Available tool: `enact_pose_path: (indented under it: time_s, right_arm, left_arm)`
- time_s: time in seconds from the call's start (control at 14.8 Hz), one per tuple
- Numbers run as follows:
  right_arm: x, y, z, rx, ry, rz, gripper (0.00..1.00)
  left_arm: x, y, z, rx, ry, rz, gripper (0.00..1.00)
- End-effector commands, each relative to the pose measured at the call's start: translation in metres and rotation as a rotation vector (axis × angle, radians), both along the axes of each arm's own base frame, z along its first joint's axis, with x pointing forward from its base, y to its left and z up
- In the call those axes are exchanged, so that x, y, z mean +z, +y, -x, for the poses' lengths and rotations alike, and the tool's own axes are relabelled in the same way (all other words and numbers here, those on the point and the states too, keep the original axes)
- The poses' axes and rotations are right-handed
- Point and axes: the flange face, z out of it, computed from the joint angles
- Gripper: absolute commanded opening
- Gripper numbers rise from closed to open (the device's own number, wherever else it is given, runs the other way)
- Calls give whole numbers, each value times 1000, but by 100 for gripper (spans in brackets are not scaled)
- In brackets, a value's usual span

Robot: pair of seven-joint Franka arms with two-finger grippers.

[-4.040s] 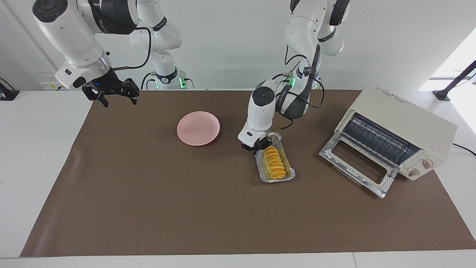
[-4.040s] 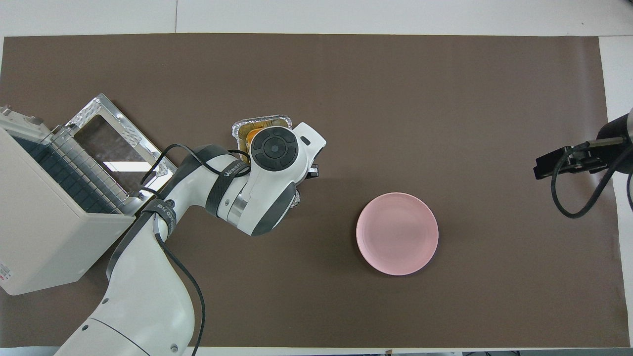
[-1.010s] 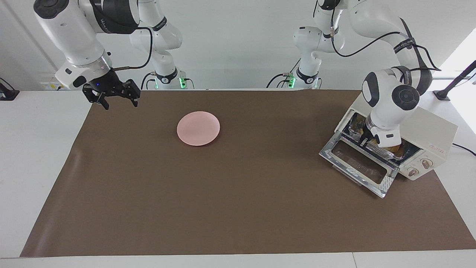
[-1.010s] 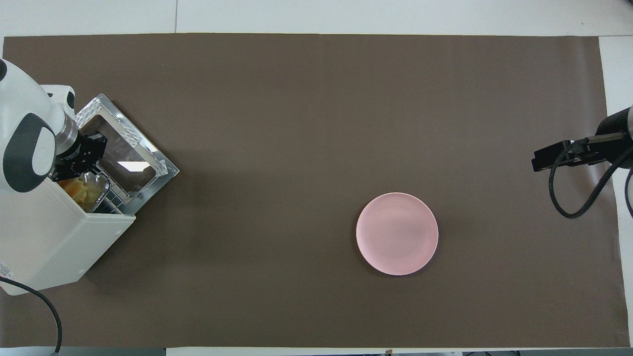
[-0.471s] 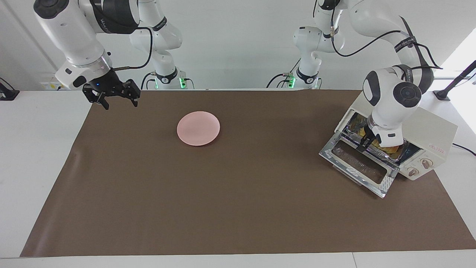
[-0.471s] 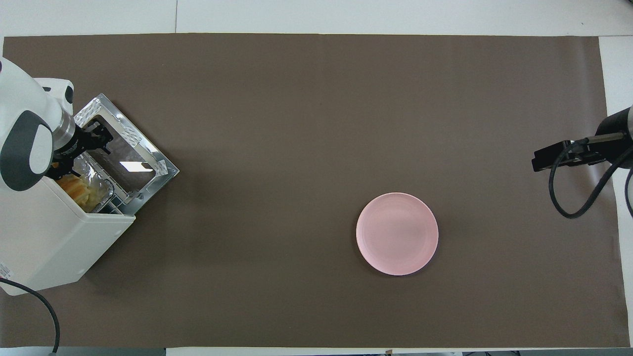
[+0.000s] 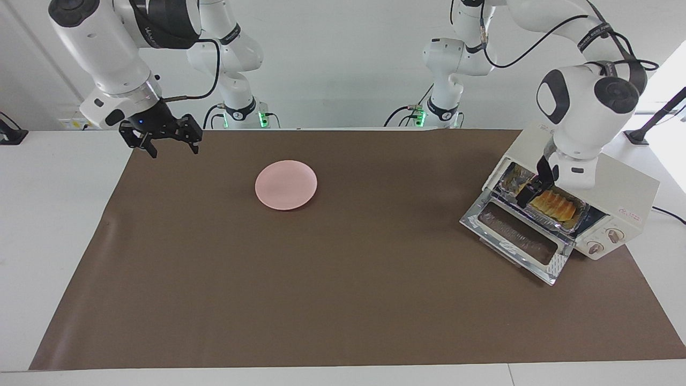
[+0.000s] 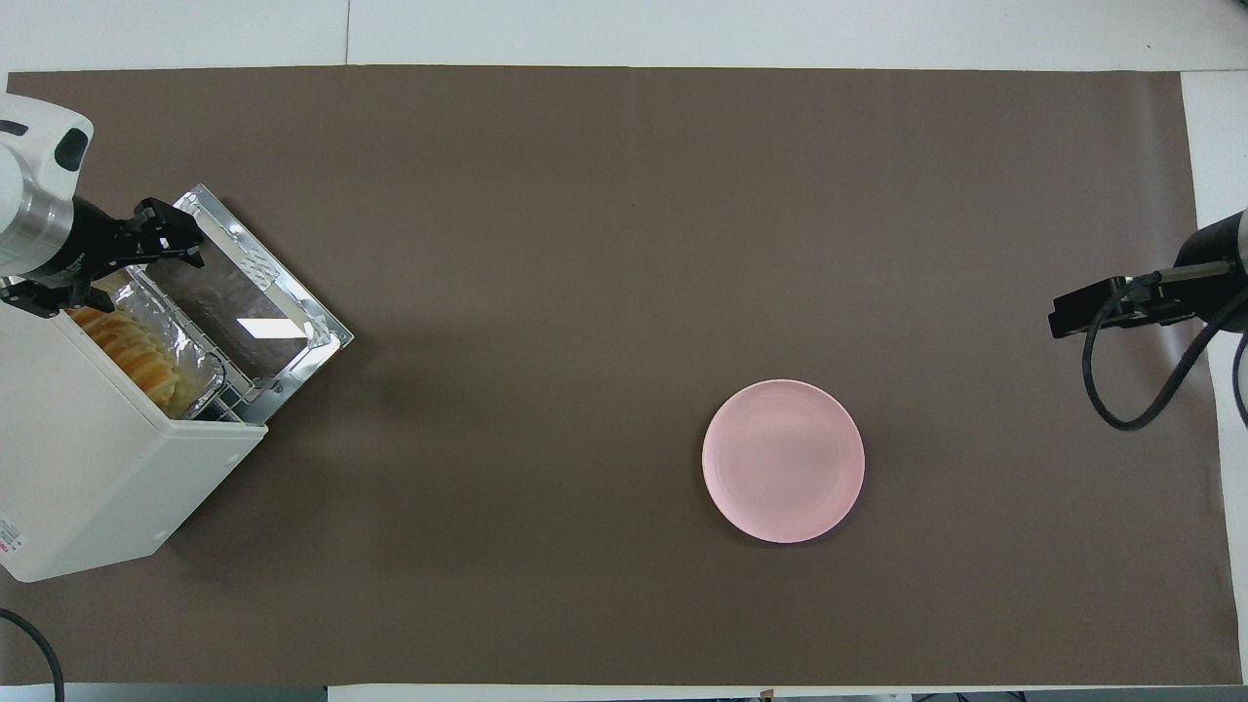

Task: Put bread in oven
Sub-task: 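Open the left gripper and draw it back out of the oven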

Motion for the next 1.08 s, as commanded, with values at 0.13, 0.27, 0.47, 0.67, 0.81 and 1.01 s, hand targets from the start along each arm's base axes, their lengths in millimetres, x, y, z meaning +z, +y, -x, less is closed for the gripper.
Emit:
enact_pose_path:
  time_s: [0.13,0.27,0.47,0.67,0.81,1.01]
  right_arm:
    - [2,-2,6,-16,-6,-11,100]
    - [2,-2,6,-16,-6,-11,100]
    - [2,-2,6,-16,-6,-11,100]
    - [2,-2,6,-16,-6,-11,100]
    - [2,-2,6,-16,-6,-11,100]
    - [2,-2,6,-16,-6,-11,100]
  left_arm:
    - [60,4,35,-146,34,85,100]
    - [85,24,61,-289,66,118,100]
    - [108,57,91,-298,99,150,100]
    - [121,54,100,-302,93,140,100]
    - [126,22,94,-342,65,109,100]
    - [124,19,92,-355,48,105,100]
